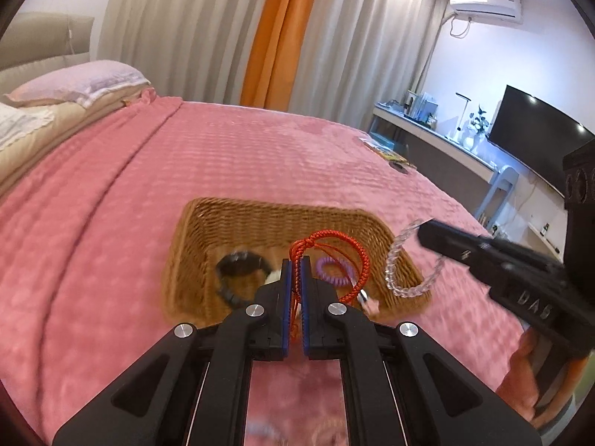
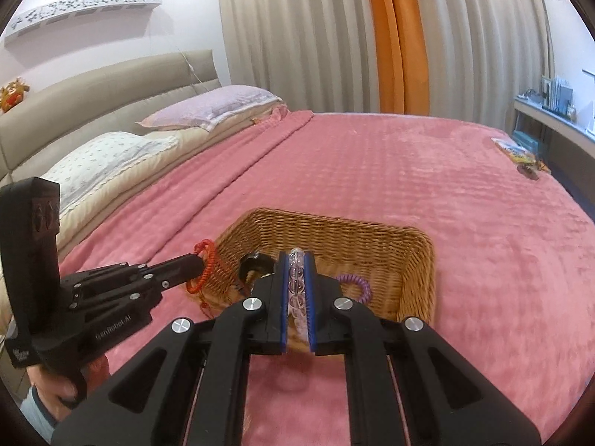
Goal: Organize jewelry
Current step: 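Carry both bracelets into the basket and open both tools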
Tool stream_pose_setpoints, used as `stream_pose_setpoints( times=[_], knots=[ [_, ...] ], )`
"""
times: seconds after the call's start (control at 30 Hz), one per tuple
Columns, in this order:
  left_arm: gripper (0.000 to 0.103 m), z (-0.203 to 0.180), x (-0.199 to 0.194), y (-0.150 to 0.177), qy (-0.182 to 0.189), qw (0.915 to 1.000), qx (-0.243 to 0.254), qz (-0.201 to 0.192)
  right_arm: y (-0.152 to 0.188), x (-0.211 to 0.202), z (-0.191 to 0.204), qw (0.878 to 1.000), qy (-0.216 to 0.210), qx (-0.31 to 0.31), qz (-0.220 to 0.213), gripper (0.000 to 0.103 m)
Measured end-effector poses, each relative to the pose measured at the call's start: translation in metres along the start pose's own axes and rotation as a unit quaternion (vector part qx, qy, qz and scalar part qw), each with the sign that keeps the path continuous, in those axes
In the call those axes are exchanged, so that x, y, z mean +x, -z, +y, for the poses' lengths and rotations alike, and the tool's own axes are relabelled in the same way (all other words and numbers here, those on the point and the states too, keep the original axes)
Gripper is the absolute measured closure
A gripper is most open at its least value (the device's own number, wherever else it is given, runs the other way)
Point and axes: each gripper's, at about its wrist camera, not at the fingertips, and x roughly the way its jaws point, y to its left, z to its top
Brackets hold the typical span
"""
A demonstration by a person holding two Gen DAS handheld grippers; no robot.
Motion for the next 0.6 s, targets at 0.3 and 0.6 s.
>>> stream_pose_setpoints(
  times=[0.3, 0.6],
  knots=[
    [0.101, 0.016, 0.061, -0.002, -0.027, 0.9994, -0.020, -0.005, 0.005, 0.072, -0.028, 0.999, -0.011, 0.036, 0.029, 0.097],
    [0.100, 0.021, 0.080, 0.007, -0.042, 0.9989, -0.011, 0.021, 0.020, 0.095, -0.052, 0.997, 0.015, 0.060, 0.056, 0.097]
  ],
)
